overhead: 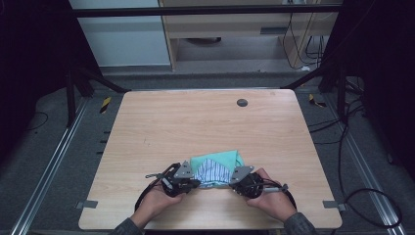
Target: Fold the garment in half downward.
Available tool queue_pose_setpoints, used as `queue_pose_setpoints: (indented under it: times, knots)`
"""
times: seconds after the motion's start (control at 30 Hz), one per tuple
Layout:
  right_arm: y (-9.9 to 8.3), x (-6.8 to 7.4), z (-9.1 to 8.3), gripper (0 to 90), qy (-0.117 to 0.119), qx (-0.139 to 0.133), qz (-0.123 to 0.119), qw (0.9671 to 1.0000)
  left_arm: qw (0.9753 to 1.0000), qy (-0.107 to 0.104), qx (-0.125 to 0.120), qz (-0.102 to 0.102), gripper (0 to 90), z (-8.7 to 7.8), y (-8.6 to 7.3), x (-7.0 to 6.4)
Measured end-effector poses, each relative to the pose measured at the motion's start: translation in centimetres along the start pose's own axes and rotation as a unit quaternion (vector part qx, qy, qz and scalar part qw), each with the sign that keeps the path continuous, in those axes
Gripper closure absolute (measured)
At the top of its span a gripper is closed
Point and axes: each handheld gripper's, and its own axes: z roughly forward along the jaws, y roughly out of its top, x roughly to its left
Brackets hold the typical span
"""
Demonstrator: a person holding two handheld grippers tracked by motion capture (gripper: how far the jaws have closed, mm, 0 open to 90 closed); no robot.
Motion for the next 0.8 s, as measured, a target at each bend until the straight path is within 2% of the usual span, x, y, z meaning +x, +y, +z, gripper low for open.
queue_pose_setpoints:
  times: [0.03, 0.1, 0.2, 0.23, 0.27, 0.3, 0.33, 0.37, 0.4, 0.43, 0.5, 0.57, 0.67, 0.7, 0.73, 0.8]
  knots:
    - [0.0, 0.1, -0.1, 90.0, -0.002, 0.002, -0.003, 1.0, 1.0, 0.003, 0.003, 0.006, 88.2, 0.1, -0.1, -0.2]
    - [-0.1, 0.1, -0.1, 90.0, -0.001, 0.003, -0.004, 1.0, 1.0, 0.0, 0.004, 0.005, 88.1, 0.2, -0.1, -0.2]
    - [-0.3, 0.1, -0.1, 89.9, 0.001, 0.0, -0.003, 1.0, 0.9998, -0.009, -0.006, -0.015, 87.6, 0.2, -0.4, -0.3]
    - [-0.4, 0.2, -0.3, 87.6, 0.006, -0.003, 0.0, 1.0, 0.9996, -0.007, -0.014, -0.022, 86.9, -0.1, -0.5, -0.5]
    - [-0.6, 0.2, -0.5, 80.7, 0.009, -0.006, 0.006, 0.9999, 0.9994, -0.004, -0.021, -0.027, 83.2, -0.3, -0.7, -0.6]
    - [-0.7, 0.3, -0.7, 76.4, 0.005, -0.008, 0.008, 0.9999, 0.9987, -0.002, -0.032, -0.038, 75.3, -0.8, -0.9, -0.7]
    - [-1.3, 0.4, -1.6, 65.9, 0.002, -0.024, 0.019, 0.9995, 0.9966, -0.004, -0.058, -0.058, 65.6, -1.9, -1.4, -0.9]
    - [-1.7, 0.4, -2.0, 59.9, -0.001, -0.028, 0.027, 0.9992, 0.9955, 0.002, -0.068, -0.066, 60.7, -2.5, -1.6, -0.9]
    - [-2.0, 0.3, -2.4, 55.0, -0.008, -0.031, 0.037, 0.9988, 0.9955, 0.002, -0.068, -0.066, 53.4, -2.5, -1.6, -0.9]
    - [-2.0, 0.3, -2.4, 55.0, -0.008, -0.031, 0.037, 0.9988, 0.9947, 0.012, -0.072, -0.072, 53.4, -3.0, -1.8, -0.9]
    - [-2.7, 0.0, -3.1, 44.8, -0.02, -0.035, 0.061, 0.9973, 0.9923, 0.039, -0.084, -0.082, 41.0, -3.9, -2.0, -0.5]
    - [-3.2, -0.3, -3.4, 37.1, -0.04, -0.04, 0.077, 0.9954, 0.9891, 0.055, -0.091, -0.102, 34.4, -4.6, -2.4, 0.4]
    - [-3.9, -1.1, -3.7, 26.3, -0.065, -0.043, 0.109, 0.991, 0.9834, 0.082, -0.09, -0.134, 25.6, -5.1, -3.2, 1.8]
    - [-4.2, -1.7, -3.8, 21.9, -0.08, -0.045, 0.129, 0.9873, 0.9812, 0.094, -0.082, -0.147, 18.8, -5.2, -3.6, 2.5]
    - [-4.2, -1.7, -3.8, 21.9, -0.08, -0.045, 0.129, 0.9873, 0.9812, 0.094, -0.082, -0.147, 16.9, -5.2, -3.6, 2.5]
    - [-4.4, -2.6, -3.8, 17.9, -0.09, -0.043, 0.15, 0.9837, 0.9795, 0.106, -0.07, -0.157, 15.1, -5.2, -4.0, 3.4]
